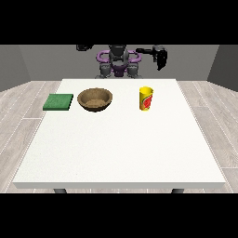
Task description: Pick the cup and pour the ball into the bowl, then pick the bowl and place it on the pad
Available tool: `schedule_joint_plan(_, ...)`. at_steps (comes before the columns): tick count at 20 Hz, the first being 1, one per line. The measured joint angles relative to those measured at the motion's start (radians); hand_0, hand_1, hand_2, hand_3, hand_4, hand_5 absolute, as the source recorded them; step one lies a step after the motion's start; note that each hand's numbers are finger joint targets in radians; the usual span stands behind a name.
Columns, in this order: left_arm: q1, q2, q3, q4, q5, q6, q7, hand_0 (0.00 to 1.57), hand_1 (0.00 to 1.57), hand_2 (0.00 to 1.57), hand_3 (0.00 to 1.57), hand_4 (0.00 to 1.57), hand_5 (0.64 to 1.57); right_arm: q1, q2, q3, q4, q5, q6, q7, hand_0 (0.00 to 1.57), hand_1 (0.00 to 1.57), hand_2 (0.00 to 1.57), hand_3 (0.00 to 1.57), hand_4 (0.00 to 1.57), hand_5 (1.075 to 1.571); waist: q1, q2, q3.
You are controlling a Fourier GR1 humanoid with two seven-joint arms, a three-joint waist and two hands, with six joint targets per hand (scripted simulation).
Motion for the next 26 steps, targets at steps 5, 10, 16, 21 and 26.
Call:
schedule_joint_plan(5,0.054,-0.012,0.014,0.139,-0.024,-0.027,-0.187,0.0,0.0,0.0,0.0,0.0,1.4,0.013,-0.05,-0.075,-0.048,-0.047,0.059,0.005,0.0,0.0,0.0,0.0,0.0,1.567,-0.006,0.033,-0.0002)
schedule_joint_plan(10,0.047,-0.002,0.027,0.312,-0.035,-0.061,-0.327,0.0,0.0,0.0,0.0,0.0,1.417,0.031,-0.064,-0.125,-0.07,-0.06,0.084,0.009,0.0,0.0,0.0,0.0,0.0,1.569,0.005,0.031,-0.0003)
schedule_joint_plan(16,0.012,0.011,0.055,0.515,-0.04,-0.081,-0.474,0.0,0.0,0.0,0.0,0.0,1.439,0.073,-0.084,-0.17,-0.12,-0.098,0.135,0.005,0.0,0.0,0.0,0.0,0.0,1.566,-0.017,0.045,-0.0003)
schedule_joint_plan(21,-0.017,0.031,0.076,0.651,-0.037,-0.095,-0.548,0.0,0.0,0.0,0.0,0.0,1.418,0.124,-0.11,-0.232,-0.156,-0.159,0.19,0.002,0.0,0.0,0.0,0.0,0.0,1.568,-0.035,0.038,-0.0002)
schedule_joint_plan(26,-0.08,0.041,0.096,0.77,-0.042,-0.071,-0.63,0.0,0.0,0.0,0.0,0.0,1.435,0.128,-0.146,-0.288,-0.197,-0.202,0.234,0.014,0.0,0.0,0.0,0.0,0.0,1.567,-0.063,0.071,-0.0004)
